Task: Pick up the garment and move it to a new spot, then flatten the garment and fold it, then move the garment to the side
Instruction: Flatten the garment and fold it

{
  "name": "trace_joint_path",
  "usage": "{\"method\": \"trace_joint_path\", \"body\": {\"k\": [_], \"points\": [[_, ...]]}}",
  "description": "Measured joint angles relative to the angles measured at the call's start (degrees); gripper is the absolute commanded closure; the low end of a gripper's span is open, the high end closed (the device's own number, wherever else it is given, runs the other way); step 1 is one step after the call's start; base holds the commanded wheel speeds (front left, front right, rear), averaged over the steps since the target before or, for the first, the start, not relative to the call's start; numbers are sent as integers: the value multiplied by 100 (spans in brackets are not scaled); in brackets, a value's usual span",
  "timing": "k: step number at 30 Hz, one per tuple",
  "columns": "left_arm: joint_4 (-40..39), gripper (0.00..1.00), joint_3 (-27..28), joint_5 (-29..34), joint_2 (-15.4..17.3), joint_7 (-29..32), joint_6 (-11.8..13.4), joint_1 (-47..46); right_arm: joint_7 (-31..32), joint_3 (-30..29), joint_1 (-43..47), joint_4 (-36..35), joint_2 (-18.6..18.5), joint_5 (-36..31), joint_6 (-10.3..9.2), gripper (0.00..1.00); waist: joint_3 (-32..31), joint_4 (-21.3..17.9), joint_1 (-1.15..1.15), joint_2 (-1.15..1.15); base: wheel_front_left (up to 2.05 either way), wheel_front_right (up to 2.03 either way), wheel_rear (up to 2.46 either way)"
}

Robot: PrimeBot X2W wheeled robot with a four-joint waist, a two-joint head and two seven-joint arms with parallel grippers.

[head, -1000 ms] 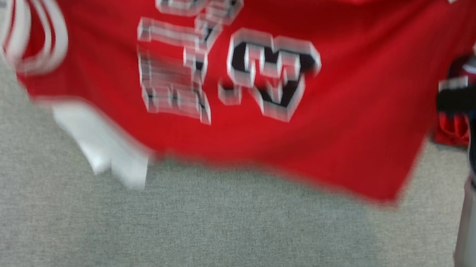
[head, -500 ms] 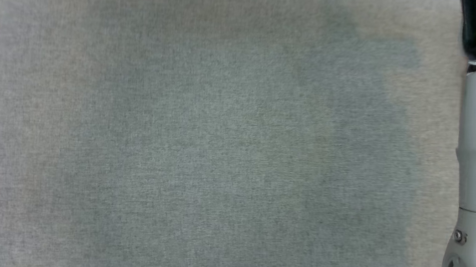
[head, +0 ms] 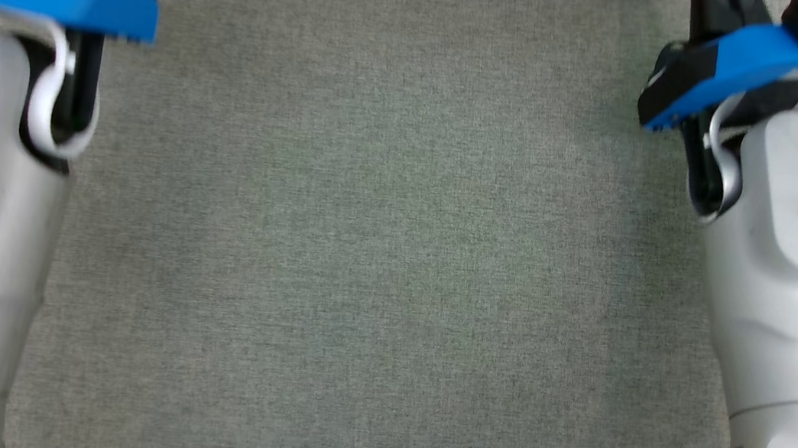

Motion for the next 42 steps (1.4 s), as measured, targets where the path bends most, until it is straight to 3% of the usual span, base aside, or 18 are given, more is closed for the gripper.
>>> {"method": "trace_joint_path", "body": {"k": [8,14,18,26,31,36,42], "points": [[-1248,100,491,-70,-249,-16,30,1795,-113,-78,1117,-493,2,355,0,100,-519,208,-2,0,0,0,0],[-2004,100,628,46,-332,-24,5,3429,-119,-167,2494,-1458,3,522,0,100,-1149,315,-2,0,0,0,0],[-2454,100,724,79,-396,-24,136,4459,-97,-227,3570,-2241,3,726,0,100,-1560,312,-3,0,0,0,0],[-3449,100,638,120,-467,104,478,6167,599,-342,5695,-4155,1,998,0,100,-2240,241,-3,0,0,0,0],[-3934,100,621,116,-392,397,635,6785,1207,-324,6553,-5102,1,1079,0,100,-2484,181,-3,0,0,0,0],[-3887,100,591,-7,-346,636,661,6904,1529,-375,6775,-5186,1,1068,0,100,-2575,203,-2,0,0,0,0],[-3267,100,468,-157,-403,692,519,6763,1713,-397,6664,-4602,0,1028,0,100,-2574,243,-1,0,0,0,0]]}}
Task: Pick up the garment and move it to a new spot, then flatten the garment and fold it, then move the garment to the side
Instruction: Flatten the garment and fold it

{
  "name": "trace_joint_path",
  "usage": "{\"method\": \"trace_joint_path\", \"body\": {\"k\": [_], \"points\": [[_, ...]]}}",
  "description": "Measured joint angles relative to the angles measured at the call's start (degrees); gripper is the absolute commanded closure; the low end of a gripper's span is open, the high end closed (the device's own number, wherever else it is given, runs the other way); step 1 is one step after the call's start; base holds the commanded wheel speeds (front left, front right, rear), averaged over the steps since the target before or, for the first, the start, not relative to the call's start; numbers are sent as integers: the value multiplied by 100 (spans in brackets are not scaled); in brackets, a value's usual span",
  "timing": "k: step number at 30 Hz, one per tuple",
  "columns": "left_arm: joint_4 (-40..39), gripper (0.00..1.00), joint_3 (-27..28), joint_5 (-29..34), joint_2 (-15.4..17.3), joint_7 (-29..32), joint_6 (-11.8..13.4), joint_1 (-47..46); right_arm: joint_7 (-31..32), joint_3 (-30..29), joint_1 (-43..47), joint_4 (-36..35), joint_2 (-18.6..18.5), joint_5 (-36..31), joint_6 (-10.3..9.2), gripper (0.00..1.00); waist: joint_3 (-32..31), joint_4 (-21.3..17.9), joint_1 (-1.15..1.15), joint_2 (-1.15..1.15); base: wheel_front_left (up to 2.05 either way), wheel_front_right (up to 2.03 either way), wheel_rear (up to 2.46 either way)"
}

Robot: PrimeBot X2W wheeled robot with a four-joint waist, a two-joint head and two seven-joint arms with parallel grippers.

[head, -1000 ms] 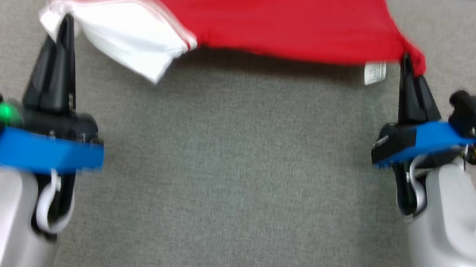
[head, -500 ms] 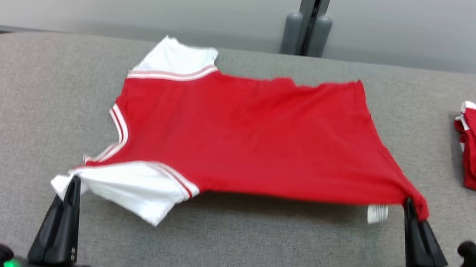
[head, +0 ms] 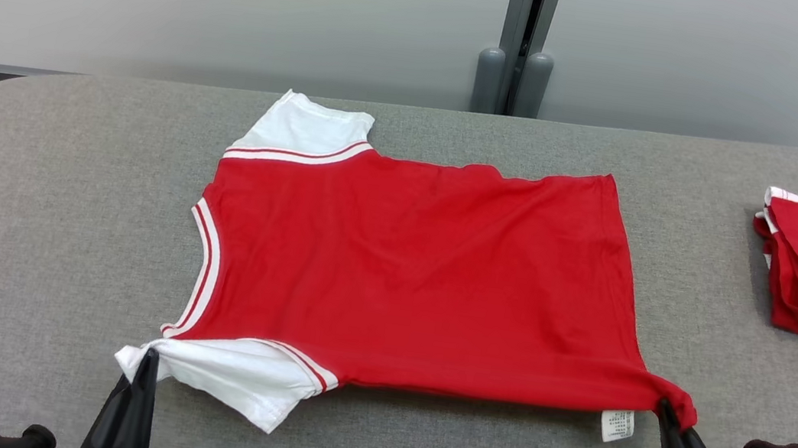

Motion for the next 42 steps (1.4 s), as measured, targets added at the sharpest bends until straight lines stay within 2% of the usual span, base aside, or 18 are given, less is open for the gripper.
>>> {"method": "trace_joint_path", "body": {"k": [11,14,26,27,28,29,30,31,37,42], "points": [[1259,100,-311,94,-13,29,-300,-1123,291,1,-797,1042,0,-88,0,100,130,44,0,0,0,0,0],[1608,100,-355,301,57,-175,-335,-1647,315,23,-1045,1187,1,-33,0,100,185,41,1,0,0,0,0],[3277,100,-367,433,-141,-572,-411,-3099,211,38,-2149,1953,-1,18,0,100,700,-72,1,0,0,0,0],[3388,100,-357,432,-157,-587,-410,-3183,188,100,-2219,2009,-1,9,0,85,738,-74,1,0,0,0,0],[3500,99,-358,444,-170,-591,-407,-3262,120,137,-2285,2064,1,-14,0,39,768,-72,1,0,0,0,0],[3575,73,-363,491,-170,-611,-401,-3334,27,165,-2351,2093,4,-54,0,0,794,-69,1,0,0,0,0],[3619,31,-346,516,-179,-643,-382,-3409,-82,163,-2410,2113,4,-47,0,0,818,-64,2,0,0,0,0],[3642,0,-328,549,-196,-653,-356,-3496,-181,163,-2465,2135,1,-22,0,0,838,-57,1,0,0,0,0],[3452,0,-127,735,-435,-710,-377,-3733,-804,118,-2565,2237,2,-92,0,0,872,-9,1,0,0,0,0],[3234,0,49,815,-635,-716,-476,-3426,-1089,19,-2396,2104,0,-175,0,0,716,64,1,0,0,0,0]]}}
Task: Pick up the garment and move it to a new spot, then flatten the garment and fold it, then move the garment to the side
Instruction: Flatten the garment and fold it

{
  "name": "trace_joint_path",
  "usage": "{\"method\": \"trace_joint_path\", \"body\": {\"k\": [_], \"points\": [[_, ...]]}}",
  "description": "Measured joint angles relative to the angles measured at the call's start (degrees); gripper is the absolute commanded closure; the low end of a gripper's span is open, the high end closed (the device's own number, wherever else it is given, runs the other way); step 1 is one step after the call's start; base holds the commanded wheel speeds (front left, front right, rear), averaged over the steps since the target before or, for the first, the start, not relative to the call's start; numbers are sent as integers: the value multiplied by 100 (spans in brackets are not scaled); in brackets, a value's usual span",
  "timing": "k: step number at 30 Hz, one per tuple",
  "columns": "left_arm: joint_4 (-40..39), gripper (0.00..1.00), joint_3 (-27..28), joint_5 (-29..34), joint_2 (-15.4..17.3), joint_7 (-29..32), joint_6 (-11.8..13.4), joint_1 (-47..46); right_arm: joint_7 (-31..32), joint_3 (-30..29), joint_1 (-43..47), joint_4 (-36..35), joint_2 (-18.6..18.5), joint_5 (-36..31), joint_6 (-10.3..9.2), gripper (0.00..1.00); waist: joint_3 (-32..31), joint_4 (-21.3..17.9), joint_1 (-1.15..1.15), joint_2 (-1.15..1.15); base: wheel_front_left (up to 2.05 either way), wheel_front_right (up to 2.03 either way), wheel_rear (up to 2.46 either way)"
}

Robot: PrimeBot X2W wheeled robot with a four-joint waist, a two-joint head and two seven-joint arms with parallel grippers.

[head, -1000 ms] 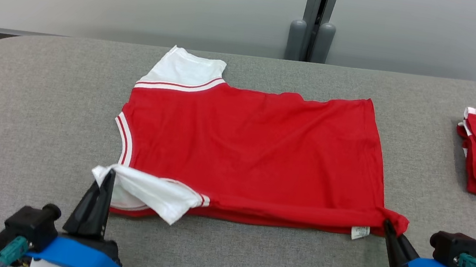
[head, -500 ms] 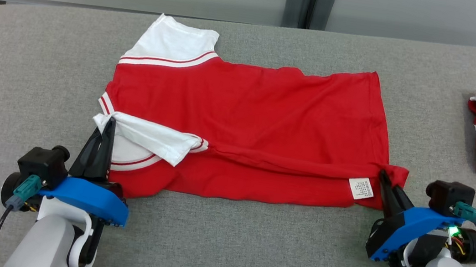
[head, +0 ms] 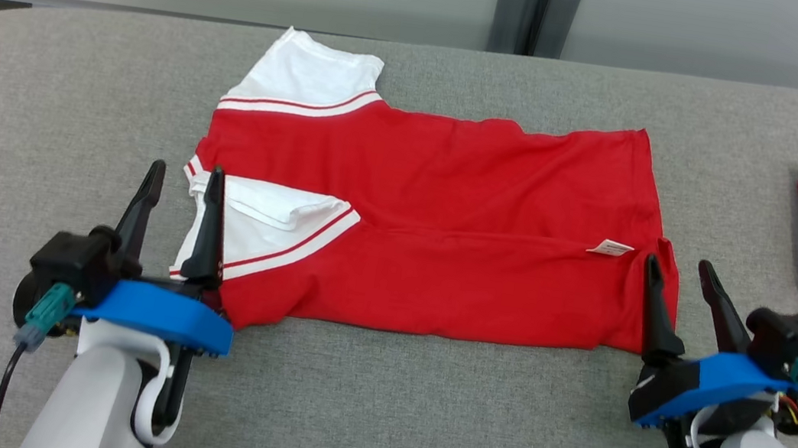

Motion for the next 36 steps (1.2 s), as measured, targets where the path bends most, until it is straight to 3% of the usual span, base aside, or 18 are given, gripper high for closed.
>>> {"method": "trace_joint_path", "body": {"k": [8,18,26,28,29,36], "points": [[-83,0,365,-87,-21,2,-37,902,-137,-88,606,-542,0,-286,0,0,-250,23,0,0,0,0,0],[339,0,625,-961,-99,1245,18,1241,144,-64,979,-920,0,-431,0,0,-220,-35,-1,0,0,0,0],[435,0,649,-1322,-144,1467,-40,1089,365,-94,931,-880,0,-488,0,0,-23,-116,-1,0,0,0,0],[445,79,619,-1352,-156,1443,-65,1045,424,-118,905,-760,0,-469,0,0,5,-118,-1,0,0,0,0],[447,100,598,-1352,-158,1417,-71,1015,464,-123,876,-672,0,-450,0,0,17,-116,-1,0,0,0,0],[339,100,455,-1340,-179,1121,-115,893,626,-138,543,74,-1,-226,0,0,55,-2,-1,0,0,0,0]]}}
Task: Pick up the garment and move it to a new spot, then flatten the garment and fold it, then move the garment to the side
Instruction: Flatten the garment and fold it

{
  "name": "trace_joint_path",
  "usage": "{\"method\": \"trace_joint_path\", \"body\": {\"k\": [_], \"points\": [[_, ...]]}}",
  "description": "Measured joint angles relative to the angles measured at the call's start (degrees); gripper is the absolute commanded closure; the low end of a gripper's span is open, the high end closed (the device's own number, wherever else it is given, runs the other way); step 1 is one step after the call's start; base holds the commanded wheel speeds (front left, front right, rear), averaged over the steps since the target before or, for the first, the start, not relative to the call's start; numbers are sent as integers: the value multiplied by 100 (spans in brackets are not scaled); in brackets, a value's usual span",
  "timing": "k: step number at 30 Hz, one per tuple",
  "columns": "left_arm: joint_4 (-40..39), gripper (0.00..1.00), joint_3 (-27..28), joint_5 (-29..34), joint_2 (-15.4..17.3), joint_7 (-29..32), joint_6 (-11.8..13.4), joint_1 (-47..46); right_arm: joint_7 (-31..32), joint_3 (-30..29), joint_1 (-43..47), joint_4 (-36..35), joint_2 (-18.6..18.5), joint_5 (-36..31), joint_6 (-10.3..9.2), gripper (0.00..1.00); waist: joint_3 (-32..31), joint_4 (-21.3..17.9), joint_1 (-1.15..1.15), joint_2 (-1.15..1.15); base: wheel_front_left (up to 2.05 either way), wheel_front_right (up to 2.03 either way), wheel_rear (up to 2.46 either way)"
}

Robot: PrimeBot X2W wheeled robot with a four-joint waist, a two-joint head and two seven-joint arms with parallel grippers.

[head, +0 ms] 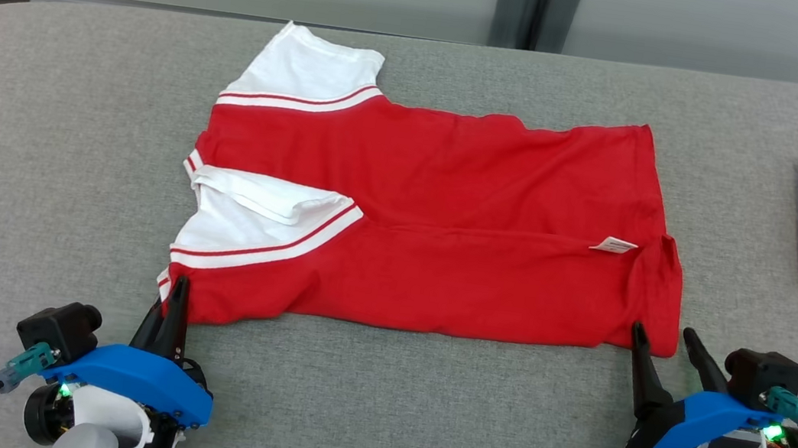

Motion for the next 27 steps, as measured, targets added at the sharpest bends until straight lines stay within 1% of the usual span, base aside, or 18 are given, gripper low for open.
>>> {"method": "trace_joint_path", "body": {"k": [3,4,5,7,8,9,10,13,16,20,23,27], "points": [[-91,100,-25,0,5,-53,-14,-7,21,-8,-122,382,2,26,0,0,-10,77,0,0,0,0,0],[-135,100,-32,0,12,-63,-14,-7,16,2,-163,492,1,27,0,21,-19,98,0,0,0,0,0],[-177,100,-31,1,21,-90,-15,-6,-18,14,-200,563,-1,70,0,53,-29,117,0,0,0,0,0],[-255,100,-25,16,40,-140,-15,9,-104,26,-247,688,-2,231,0,85,-58,141,0,0,0,0,0],[-296,100,-22,18,49,-164,-15,27,-159,10,-251,720,-2,264,0,90,-79,146,0,0,0,0,0],[-342,100,-14,18,57,-189,-14,57,-220,-19,-250,738,0,254,0,96,-105,149,0,0,0,0,0],[-397,100,-11,20,73,-199,-13,94,-279,-60,-248,732,5,216,0,100,-134,148,0,0,0,0,0],[-591,100,-3,42,130,-244,-2,207,-396,-183,-175,537,3,159,0,100,-236,140,0,0,0,0,0],[-876,100,0,55,227,-236,7,394,-424,-250,78,88,1,126,0,100,-339,120,0,0,0,0,0],[-1474,100,15,88,359,-96,85,856,-211,-250,639,-724,3,201,0,100,-444,52,0,0,0,0,0],[-1982,100,-10,62,394,85,168,1333,1,-303,1143,-1336,2,257,0,100,-505,-2,0,0,0,0,0],[-2402,100,-53,-51,343,319,292,1903,292,-335,1642,-1792,2,426,0,100,-542,-48,0,0,0,0,0]]}}
